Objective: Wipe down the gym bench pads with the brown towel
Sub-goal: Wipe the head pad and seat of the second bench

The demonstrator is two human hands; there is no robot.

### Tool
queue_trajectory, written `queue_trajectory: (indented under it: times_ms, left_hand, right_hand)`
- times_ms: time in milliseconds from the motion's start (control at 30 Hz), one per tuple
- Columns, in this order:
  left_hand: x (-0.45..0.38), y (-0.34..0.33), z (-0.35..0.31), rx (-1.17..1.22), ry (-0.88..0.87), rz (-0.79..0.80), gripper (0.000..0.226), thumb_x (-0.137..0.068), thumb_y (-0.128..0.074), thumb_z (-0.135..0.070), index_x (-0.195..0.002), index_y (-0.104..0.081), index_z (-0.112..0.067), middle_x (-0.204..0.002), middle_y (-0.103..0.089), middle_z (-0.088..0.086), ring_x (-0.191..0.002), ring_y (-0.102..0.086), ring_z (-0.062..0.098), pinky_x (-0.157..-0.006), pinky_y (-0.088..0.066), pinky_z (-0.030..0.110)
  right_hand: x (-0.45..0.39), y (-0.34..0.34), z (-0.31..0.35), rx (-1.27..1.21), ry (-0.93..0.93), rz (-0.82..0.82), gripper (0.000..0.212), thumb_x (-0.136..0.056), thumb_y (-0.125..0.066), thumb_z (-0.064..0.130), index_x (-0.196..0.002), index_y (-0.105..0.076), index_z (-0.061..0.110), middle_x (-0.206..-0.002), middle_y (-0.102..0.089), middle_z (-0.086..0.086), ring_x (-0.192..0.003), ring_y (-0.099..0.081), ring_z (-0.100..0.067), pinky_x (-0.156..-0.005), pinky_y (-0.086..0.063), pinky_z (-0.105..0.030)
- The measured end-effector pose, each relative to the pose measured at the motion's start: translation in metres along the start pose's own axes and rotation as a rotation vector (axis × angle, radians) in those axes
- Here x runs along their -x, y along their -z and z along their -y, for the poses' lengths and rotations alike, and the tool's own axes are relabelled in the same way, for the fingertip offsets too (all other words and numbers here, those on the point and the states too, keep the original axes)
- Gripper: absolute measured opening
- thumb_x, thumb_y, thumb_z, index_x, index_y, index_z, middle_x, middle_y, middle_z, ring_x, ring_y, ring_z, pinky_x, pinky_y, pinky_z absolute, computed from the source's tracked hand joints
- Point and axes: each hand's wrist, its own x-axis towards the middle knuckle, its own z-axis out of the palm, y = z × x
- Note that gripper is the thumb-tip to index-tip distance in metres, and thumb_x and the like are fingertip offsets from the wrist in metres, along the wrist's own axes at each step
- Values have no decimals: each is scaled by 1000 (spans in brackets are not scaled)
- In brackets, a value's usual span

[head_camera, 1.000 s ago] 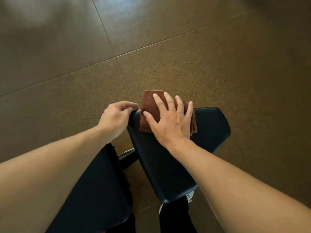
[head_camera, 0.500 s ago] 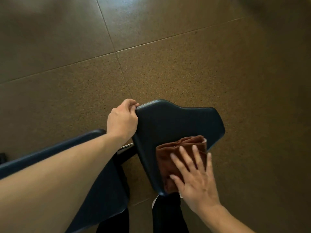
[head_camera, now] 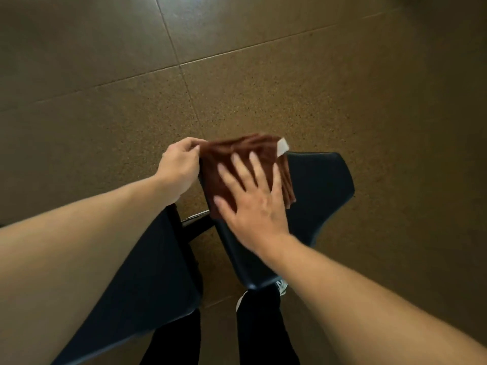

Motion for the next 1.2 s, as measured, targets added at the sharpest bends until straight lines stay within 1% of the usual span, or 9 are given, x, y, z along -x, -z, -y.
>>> queue_trajectory:
  times_ms: [167, 333, 433, 533, 667, 767, 933, 1067, 1200]
  left_hand:
    - [16, -9, -7, -280, -124, -23, 38, -103, -44, -46, -127, -64, -25, -124, -67, -4, -119, -59, 20, -100, -43, 36]
    - [34, -32, 0, -601, -251, 76, 73, -98, -39, -63, -156, -29, -20, -153, -39, 6, -140, -39, 28, -117, -31, 45]
    - [25, -32, -4, -817, -314, 76, 73, -98, -28, -68, -154, -30, -23, -145, -43, 13, -132, -44, 37, -116, -29, 49]
    - [15, -34, -21, -929, -286, 92, 74, -96, -17, -73, -146, -41, -25, -134, -47, 18, -124, -50, 40, -115, -28, 52]
    - [-5, -38, -29, -904, -290, 83, 55, -105, -11, -50, -148, -41, -34, -132, -52, 13, -122, -48, 38, -107, -34, 52]
    - [-22, -47, -25, -740, -191, -57, 57, -106, -18, -49, -130, -61, -21, -125, -55, 18, -115, -54, 40, -101, -39, 50]
    - [-28, -67, -17, -588, -151, -288, 52, -105, -26, -44, -93, -67, -14, -102, -58, 8, -106, -54, 33, -97, -38, 47]
    - [-28, -72, -13, -525, -253, -416, 36, -105, -30, -35, -87, -56, -18, -93, -54, -4, -97, -51, 23, -90, -38, 43]
    - [-27, -73, -12, -453, -255, -476, 25, -105, -33, -31, -93, -53, -22, -92, -52, -9, -89, -43, 12, -80, -35, 35]
  right_hand:
    - [116, -40, -2, 69, 51, 16, 64, -104, -42, 58, -163, -26, 37, -172, -20, 3, -160, -14, -28, -123, -20, -66]
    - [147, -53, 18, -70, -487, 1, 65, -107, -19, 62, -165, -13, 32, -172, -15, 1, -161, -10, -31, -125, -17, -62]
    - [121, -49, 23, -218, -805, -84, 67, -106, -16, 64, -164, 0, 34, -174, -6, -1, -161, 0, -32, -126, -18, -60]
    - [81, -31, -2, -265, -902, -116, 69, -104, -16, 65, -164, 0, 33, -175, -3, -2, -160, 5, -32, -128, -11, -58]
    - [33, 3, -59, -231, -820, -94, 70, -104, -16, 64, -165, -1, 33, -175, 4, 1, -160, 15, -28, -128, 4, -57]
    - [-2, 25, -93, -152, -677, -40, 66, -105, -17, 63, -165, -16, 35, -175, -8, 4, -161, 7, -26, -128, 5, -56]
    - [-64, 53, -111, -69, -456, 67, 60, -105, -20, 62, -121, -69, 32, -127, -69, 4, -130, -54, -24, -116, -27, -56]
    - [-110, 60, -85, -233, -252, 297, 59, -104, -17, 66, -123, -65, 36, -121, -71, 1, -113, -65, -29, -92, -37, -47]
    - [-124, 57, -71, -308, -21, 300, 51, -102, -27, 70, -127, -62, 42, -123, -68, 10, -113, -65, -23, -82, -36, -42]
